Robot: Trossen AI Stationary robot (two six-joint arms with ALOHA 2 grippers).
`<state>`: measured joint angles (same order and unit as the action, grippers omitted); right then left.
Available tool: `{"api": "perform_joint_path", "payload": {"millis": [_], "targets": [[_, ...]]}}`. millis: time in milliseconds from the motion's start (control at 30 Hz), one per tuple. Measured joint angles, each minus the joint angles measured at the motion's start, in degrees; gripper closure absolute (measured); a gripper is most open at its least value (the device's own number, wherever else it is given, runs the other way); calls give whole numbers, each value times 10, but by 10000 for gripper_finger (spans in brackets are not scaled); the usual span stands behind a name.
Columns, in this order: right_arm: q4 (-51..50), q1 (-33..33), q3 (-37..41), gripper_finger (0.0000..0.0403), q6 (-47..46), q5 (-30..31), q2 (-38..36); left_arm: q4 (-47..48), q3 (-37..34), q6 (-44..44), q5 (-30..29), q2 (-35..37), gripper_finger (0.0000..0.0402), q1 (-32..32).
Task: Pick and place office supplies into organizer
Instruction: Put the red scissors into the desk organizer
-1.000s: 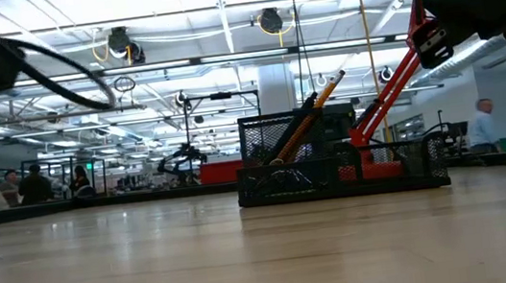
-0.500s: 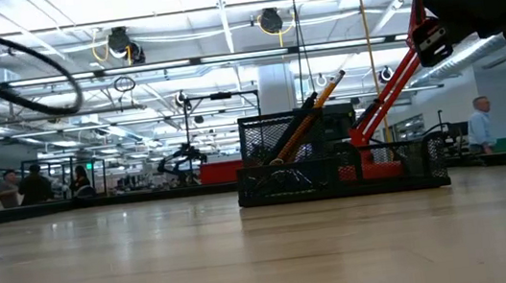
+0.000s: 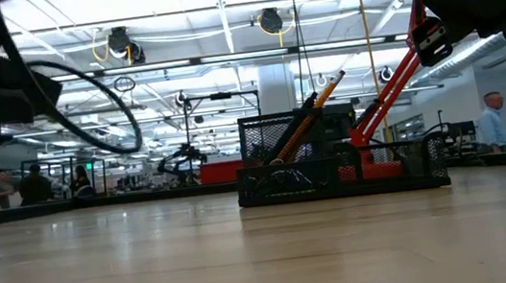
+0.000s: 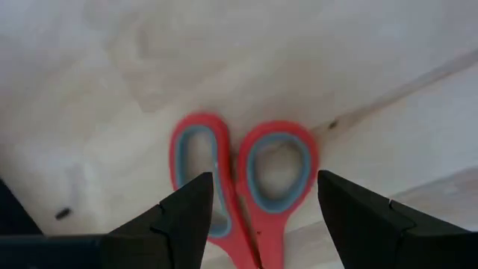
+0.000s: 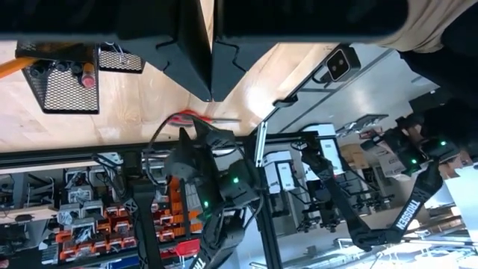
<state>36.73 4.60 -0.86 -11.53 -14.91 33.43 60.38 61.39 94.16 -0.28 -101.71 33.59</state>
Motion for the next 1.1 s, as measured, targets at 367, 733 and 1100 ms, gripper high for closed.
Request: {"api": "perform_joint_path", "payload": {"millis": [367,733,1100], "targets": [[2,0,0,403,0,0,0,-22,-7,-23,21,-34,161,-1],[3,0,0,403,0,0,0,-35,-7,-33,14,-35,258,-1],[3,0,0,403,0,0,0,-46,-7,-76,-66,-36,307,9]]}}
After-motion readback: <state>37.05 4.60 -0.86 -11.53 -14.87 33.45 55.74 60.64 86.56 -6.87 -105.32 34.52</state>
